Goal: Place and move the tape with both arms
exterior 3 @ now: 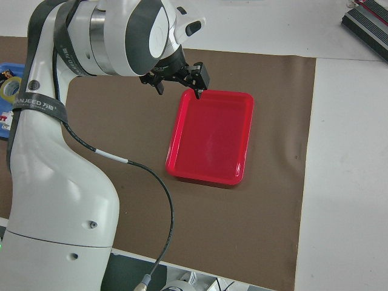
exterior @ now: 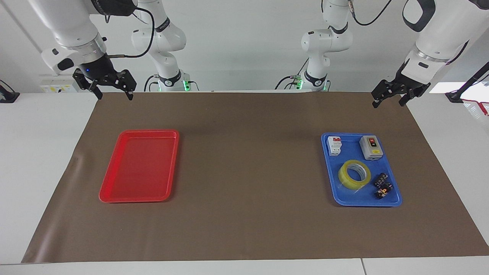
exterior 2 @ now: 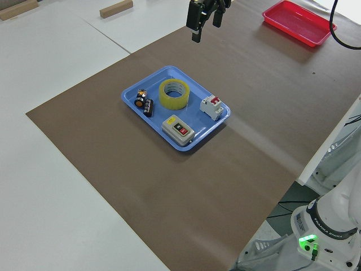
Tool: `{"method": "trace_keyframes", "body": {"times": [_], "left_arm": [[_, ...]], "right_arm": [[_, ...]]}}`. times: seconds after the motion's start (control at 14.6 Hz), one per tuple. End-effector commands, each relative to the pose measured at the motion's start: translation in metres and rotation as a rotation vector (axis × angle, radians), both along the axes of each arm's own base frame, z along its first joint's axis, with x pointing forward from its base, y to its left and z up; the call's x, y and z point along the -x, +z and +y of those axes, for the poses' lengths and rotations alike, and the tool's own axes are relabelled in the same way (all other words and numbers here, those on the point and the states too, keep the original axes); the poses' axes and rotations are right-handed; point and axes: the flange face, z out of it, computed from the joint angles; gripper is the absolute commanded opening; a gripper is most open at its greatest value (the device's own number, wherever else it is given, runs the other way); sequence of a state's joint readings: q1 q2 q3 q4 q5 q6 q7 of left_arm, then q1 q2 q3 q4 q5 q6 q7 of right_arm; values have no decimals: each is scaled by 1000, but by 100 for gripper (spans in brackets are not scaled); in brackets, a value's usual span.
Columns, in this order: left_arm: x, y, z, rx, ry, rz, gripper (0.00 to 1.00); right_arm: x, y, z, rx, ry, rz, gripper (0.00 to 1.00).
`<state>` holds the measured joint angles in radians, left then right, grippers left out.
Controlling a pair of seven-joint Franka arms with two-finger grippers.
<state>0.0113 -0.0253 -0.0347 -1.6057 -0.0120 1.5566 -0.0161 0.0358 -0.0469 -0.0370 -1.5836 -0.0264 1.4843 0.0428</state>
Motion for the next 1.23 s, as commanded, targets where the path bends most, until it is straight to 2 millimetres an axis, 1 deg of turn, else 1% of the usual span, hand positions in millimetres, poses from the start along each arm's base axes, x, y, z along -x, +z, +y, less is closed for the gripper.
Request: {"method": "trace_keyframes", "body": {"times": [0.0, 1.16], "left_arm": [[8, 4, 4, -9, -11, -3, 100], [12, 1, 4, -10, -8, 10, 100]], "right_arm": [[0, -1, -3, -10, 8, -8, 100], [1, -1, -5, -11, 9, -8, 100]]}}
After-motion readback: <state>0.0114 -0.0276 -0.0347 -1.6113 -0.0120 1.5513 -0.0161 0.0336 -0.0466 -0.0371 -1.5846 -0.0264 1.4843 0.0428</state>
